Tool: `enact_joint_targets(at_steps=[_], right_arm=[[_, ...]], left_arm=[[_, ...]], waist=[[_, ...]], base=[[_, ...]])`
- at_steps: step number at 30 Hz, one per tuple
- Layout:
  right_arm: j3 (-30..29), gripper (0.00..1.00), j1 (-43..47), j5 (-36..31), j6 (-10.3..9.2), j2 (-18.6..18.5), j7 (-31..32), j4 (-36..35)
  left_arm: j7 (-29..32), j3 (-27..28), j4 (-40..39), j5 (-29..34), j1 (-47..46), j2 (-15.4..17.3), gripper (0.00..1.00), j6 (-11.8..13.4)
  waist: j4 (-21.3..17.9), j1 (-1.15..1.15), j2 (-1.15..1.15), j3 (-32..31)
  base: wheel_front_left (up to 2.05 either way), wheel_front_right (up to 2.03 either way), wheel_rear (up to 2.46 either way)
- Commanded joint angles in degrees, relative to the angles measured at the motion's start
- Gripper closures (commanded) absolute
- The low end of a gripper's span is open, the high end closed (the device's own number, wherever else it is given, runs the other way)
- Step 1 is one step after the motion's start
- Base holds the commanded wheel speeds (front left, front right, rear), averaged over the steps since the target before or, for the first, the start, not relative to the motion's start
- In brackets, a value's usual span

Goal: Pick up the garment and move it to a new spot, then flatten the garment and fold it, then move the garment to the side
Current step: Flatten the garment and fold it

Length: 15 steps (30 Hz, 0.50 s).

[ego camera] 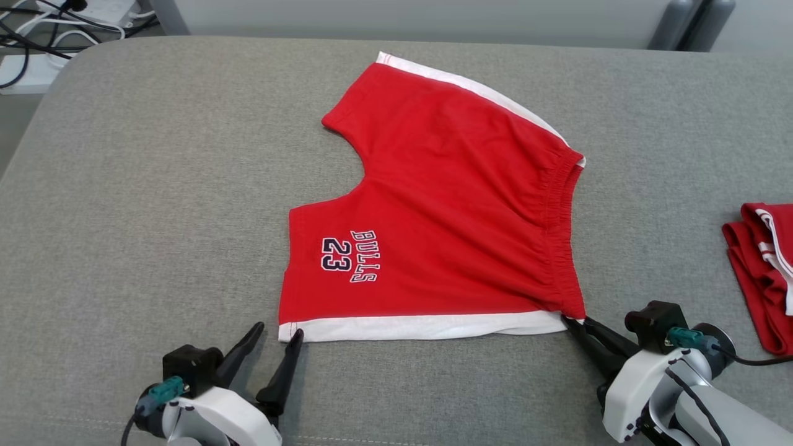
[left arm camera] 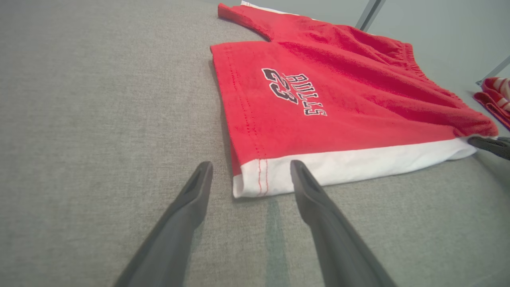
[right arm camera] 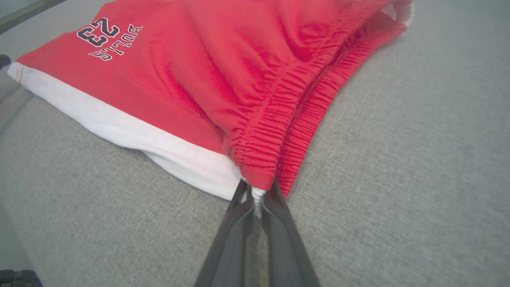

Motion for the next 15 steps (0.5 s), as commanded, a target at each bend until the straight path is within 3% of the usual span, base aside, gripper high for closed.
enact_joint_targets(at_steps=[1, 14, 15], right_arm=[[0.75, 1.0, -0.2, 0.34, -0.01, -0.89, -0.76, -0.54], [1.49, 1.0, -1.51, 0.99, -0.01, -0.63, -0.77, -0.93], [1.56, 1.0, -1.55, 0.98, -0.01, -0.58, -0.77, -0.95]], left_arm=[[-0.51, 1.16, -0.44, -1.28, -2.97, 2.39, 0.0, -0.4], [-0.51, -8.58, 1.88, -11.54, -6.84, 5.63, 0.0, -0.4], [-0.51, -9.21, 1.6, -11.92, -6.9, 5.58, 0.15, -0.4]], waist=[[-0.55, 0.0, 0.0, 0.39], [-2.12, 0.0, 0.0, 1.1], [-2.15, 0.0, 0.0, 1.1]], base=[[0.0, 0.0, 0.0], [0.0, 0.0, 0.0], [0.0, 0.0, 0.0]])
